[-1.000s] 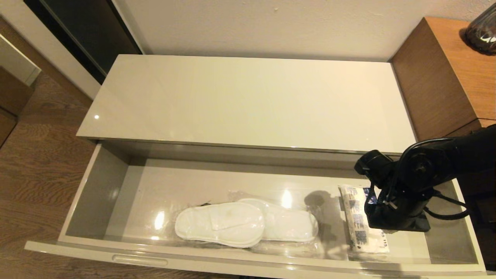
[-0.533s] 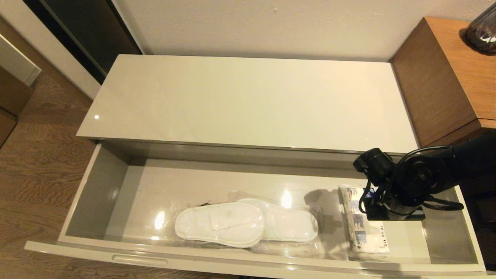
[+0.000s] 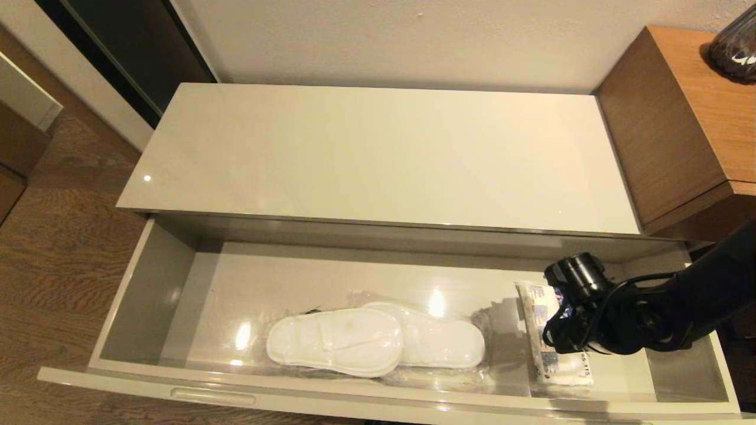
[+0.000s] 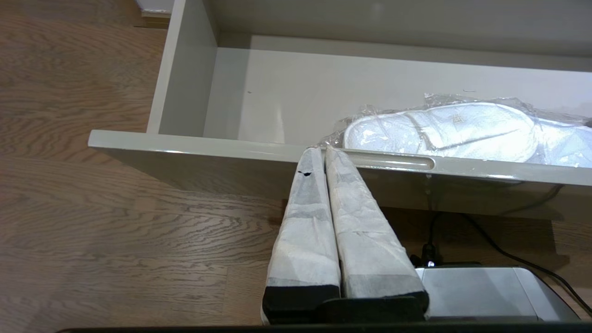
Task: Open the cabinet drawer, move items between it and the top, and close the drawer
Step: Take out the tissue from the drawer
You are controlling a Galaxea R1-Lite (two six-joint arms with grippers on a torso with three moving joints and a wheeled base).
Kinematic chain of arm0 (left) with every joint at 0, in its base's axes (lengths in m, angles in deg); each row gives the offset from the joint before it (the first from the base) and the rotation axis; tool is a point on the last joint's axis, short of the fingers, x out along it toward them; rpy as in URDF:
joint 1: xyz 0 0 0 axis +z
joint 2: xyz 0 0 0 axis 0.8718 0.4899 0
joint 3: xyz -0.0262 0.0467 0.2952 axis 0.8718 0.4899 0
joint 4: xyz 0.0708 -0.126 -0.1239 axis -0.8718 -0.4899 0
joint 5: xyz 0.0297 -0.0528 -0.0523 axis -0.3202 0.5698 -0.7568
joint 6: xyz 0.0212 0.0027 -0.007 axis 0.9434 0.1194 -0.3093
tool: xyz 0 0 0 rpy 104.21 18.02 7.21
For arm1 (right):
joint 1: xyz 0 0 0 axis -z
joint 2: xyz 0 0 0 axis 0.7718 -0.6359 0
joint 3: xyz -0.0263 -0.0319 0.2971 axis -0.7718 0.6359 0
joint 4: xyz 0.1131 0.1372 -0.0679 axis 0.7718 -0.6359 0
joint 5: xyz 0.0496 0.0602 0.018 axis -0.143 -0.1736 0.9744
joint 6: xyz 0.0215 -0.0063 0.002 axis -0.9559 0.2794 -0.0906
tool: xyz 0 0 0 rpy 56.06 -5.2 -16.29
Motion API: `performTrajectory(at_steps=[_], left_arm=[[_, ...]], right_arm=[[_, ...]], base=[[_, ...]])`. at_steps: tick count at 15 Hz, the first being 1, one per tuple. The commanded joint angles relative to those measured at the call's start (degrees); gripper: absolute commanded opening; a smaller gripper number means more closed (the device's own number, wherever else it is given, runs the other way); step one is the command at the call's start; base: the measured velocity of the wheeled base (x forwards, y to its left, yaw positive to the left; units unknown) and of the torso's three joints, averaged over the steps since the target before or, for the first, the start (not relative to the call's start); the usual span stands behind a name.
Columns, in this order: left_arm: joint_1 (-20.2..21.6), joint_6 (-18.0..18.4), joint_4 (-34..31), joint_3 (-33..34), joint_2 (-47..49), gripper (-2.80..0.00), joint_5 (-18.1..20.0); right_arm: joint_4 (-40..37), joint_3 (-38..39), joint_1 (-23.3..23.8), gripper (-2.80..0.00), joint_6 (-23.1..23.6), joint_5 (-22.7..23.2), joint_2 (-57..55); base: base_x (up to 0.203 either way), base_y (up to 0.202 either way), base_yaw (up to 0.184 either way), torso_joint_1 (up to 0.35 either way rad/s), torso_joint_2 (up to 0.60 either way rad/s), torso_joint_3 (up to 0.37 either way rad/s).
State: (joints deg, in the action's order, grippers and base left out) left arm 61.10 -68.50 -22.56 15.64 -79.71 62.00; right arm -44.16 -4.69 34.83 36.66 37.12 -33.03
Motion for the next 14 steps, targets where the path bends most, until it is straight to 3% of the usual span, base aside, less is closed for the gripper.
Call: performTrajectory(at_steps=[1,3,5,6,14], left_arm=[[0.0,0.0,0.0,0.0,0.0,-2.8,0.0],[0.0,0.0,0.0,0.1,0.0,-2.8,0.0],[0.0,0.0,0.0,0.0,0.0,-2.8,0.0],[0.0,0.0,0.0,0.0,0.0,-2.8,0.0],[0.0,0.0,0.0,0.1,0.0,-2.8,0.0]], right_arm=[[11.7,3.0,1.4,-2.8,4.9,-0.1,-4.4],[18.2,4.5,2.4,-2.8,9.0,0.1,-6.9],[19.1,5.0,3.1,-2.8,11.6,-0.2,-7.2],[19.2,4.9,3.2,0.0,12.1,-0.4,-7.0],[19.3,5.5,3.1,0.0,15.2,-1.9,-6.9]], base=[[0.0,0.0,0.0,0.0,0.0,0.0],[0.0,0.0,0.0,0.0,0.0,0.0],[0.0,0.0,0.0,0.0,0.0,0.0],[0.0,0.0,0.0,0.0,0.0,0.0],[0.0,0.0,0.0,0.0,0.0,0.0]])
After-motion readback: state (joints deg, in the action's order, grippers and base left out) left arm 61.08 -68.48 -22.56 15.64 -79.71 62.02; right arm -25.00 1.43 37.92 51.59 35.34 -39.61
